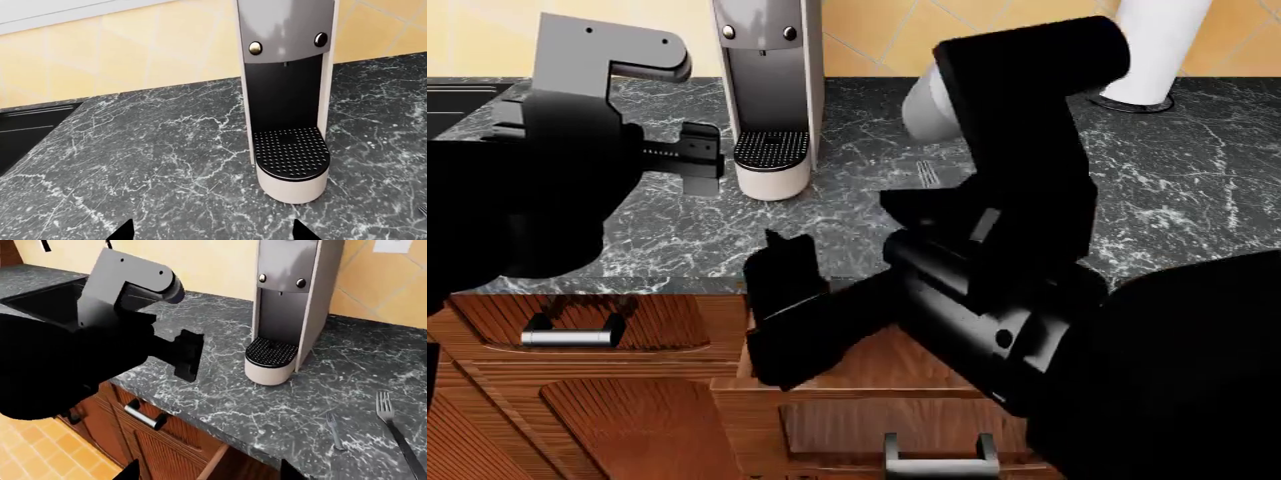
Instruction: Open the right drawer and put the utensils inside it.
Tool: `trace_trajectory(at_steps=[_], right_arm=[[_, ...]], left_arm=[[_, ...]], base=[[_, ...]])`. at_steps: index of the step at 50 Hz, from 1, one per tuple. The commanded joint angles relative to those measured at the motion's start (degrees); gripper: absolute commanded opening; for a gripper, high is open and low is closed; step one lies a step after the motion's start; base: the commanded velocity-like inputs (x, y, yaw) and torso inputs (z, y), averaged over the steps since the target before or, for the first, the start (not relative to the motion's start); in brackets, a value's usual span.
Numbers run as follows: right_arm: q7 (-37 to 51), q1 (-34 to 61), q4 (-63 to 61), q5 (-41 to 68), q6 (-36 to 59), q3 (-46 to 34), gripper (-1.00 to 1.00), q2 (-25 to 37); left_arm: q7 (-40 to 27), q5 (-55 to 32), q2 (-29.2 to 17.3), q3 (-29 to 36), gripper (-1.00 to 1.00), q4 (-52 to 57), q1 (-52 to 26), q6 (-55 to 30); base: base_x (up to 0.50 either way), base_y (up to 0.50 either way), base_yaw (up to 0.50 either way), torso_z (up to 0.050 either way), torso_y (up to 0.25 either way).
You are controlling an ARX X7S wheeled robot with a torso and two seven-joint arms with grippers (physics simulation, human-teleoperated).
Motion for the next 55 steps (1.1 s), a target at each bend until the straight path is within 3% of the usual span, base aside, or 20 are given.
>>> trace_trajectory(at_steps=[1,14,20,41,55], right_arm=[[-1.8,6.4,13.4,3.2,12.8,-2.6,1.00,10.6],[-1.7,3.9,25.6,0.0,13.6,-5.7,1.00,11.4],[-4.5,3.0,32.2,0.0,16.6,-7.3,1.00,8.4],[-5.9,1.4,34.0,2.9,21.0,-8.8,1.00,7.8],[-6.7,1.0,33.3,2.4,22.7,-9.0,1.00,8.9]], left_arm=[[-0.2,-0.4,-0.2,0.0,1.00,0.1,-0.2,0.0],[1.1,0.9,-0.2,0.8,1.00,-0.8,0.2,0.8],[1.1,0.9,0.0,1.0,1.00,-0.7,0.5,1.1],[1.6,1.2,-0.4,1.3,1.00,-1.3,0.3,1.5],[2.1,1.7,-0.4,1.8,1.00,-1.7,0.7,2.0]], base=[[0.00,0.00,0.00,0.000,0.000],[0.00,0.00,0.00,0.000,0.000],[0.02,0.00,0.00,0.000,0.000],[0.48,0.00,0.00,0.000,0.001],[0.16,0.00,0.00,0.000,0.002]])
